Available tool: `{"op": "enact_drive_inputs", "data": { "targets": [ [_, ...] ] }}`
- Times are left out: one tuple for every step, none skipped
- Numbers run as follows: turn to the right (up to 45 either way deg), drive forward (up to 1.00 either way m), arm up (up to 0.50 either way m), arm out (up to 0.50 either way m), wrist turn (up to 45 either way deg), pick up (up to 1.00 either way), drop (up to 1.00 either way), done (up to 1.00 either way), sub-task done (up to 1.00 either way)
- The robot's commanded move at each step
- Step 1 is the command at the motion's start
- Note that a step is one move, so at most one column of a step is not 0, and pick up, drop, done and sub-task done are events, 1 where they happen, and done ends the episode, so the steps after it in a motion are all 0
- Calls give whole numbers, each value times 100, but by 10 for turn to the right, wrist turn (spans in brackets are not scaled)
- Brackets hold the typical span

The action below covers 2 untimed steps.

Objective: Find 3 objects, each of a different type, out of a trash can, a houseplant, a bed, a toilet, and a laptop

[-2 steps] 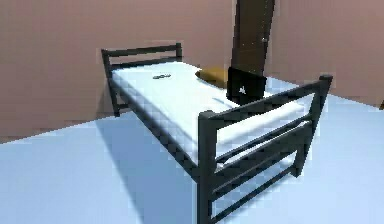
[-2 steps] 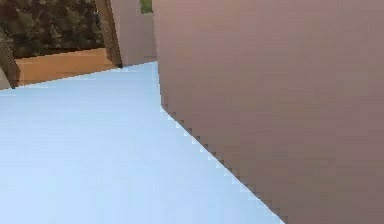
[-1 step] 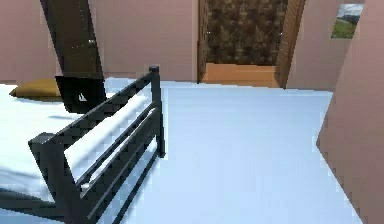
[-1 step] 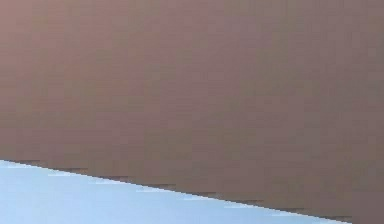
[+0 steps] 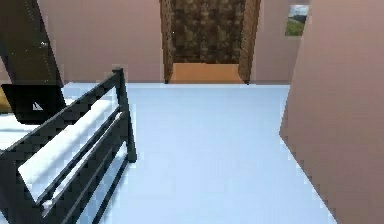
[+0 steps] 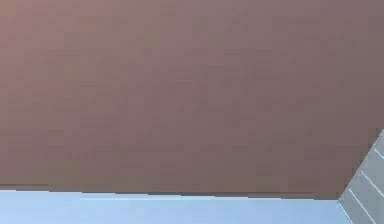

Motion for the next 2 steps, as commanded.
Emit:
{"op": "enact_drive_inputs", "data": {
  "targets": [
    [0, 60, 0, 0, 0, 0, 0, 0, 0],
    [-450, 0, 0, 0, 0, 0, 0, 0, 0]
  ]
}}
